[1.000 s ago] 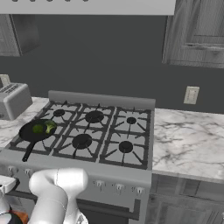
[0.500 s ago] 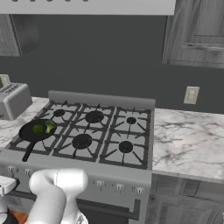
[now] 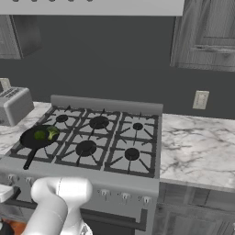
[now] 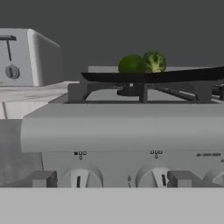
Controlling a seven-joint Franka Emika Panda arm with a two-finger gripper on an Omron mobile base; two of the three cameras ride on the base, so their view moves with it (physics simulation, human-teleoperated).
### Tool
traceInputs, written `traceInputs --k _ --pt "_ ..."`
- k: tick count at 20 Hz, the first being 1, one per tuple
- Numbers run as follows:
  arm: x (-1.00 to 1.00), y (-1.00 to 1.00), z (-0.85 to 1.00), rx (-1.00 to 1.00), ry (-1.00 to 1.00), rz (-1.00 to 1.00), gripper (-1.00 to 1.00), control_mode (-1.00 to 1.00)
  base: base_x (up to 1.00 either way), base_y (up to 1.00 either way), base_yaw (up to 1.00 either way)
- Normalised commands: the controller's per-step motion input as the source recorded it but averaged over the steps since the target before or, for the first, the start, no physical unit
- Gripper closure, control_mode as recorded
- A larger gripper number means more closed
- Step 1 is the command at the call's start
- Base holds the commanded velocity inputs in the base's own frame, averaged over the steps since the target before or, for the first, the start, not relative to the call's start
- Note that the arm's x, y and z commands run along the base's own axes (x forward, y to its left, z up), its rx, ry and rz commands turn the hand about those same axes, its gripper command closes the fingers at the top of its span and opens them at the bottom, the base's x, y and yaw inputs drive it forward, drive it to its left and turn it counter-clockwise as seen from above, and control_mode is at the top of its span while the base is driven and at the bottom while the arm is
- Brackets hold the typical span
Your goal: Put the lime and broccoli in the pan. Then turn on the front left burner and set the heat to medium.
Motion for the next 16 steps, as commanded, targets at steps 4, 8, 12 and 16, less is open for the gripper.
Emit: traceInputs --k 4,8,12,16 --pt "0.00 0.02 -0.10 -0.01 0.00 0.04 -1.00 -1.00 0.00 0.00 0.00" --pt "0.01 0.00 -0.21 -0.01 0.00 0.02 -1.00 -1.00 0.00 0.00 0.00" --pt "0.03 0.00 -0.21 0.00 0.00 0.02 -1.00 -1.00 0.00 0.00 0.00" --pt "0.00 0.00 -0.09 0.00 0.00 0.02 -1.00 -1.00 0.00 0.00 0.00"
